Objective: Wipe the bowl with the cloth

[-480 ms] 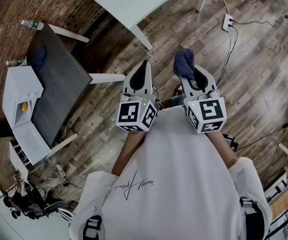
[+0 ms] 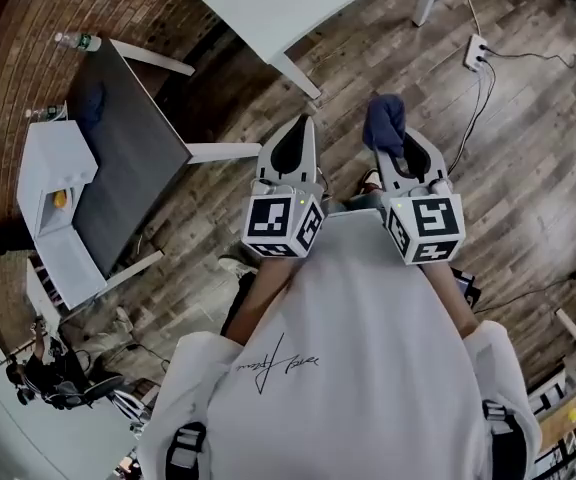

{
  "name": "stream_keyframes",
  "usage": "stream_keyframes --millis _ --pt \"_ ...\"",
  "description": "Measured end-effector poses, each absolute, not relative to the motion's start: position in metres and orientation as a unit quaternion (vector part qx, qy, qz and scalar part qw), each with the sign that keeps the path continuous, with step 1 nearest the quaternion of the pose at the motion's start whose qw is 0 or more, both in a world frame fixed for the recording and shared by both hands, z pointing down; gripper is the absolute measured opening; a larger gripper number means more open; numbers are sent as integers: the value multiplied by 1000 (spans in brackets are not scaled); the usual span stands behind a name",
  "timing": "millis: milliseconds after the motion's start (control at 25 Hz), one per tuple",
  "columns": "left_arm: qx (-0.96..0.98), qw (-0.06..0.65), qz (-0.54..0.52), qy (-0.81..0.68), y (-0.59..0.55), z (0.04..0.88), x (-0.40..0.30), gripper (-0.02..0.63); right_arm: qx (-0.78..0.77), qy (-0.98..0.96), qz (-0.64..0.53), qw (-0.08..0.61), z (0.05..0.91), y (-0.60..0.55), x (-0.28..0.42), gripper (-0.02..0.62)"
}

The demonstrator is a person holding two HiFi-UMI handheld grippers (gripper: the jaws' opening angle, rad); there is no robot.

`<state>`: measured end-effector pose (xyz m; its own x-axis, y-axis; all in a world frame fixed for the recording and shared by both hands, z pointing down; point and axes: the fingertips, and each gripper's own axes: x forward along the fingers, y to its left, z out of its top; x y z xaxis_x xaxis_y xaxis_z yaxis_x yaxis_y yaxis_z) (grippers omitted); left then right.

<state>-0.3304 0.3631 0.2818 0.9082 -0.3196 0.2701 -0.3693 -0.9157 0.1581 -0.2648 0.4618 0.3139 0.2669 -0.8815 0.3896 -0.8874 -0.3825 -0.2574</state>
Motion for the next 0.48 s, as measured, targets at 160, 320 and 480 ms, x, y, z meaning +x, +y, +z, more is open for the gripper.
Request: stream_keyframes --millis 160,320,480 --pt "968 106 141 -176 357 289 -328 2 787 -562 255 3 316 455 -259 98" --pt "968 109 154 -167 353 297 -316 5 796 -543 263 58 330 452 -248 98" --pt "972 114 152 -136 358 303 -295 3 785 -550 277 71 341 446 -240 98"
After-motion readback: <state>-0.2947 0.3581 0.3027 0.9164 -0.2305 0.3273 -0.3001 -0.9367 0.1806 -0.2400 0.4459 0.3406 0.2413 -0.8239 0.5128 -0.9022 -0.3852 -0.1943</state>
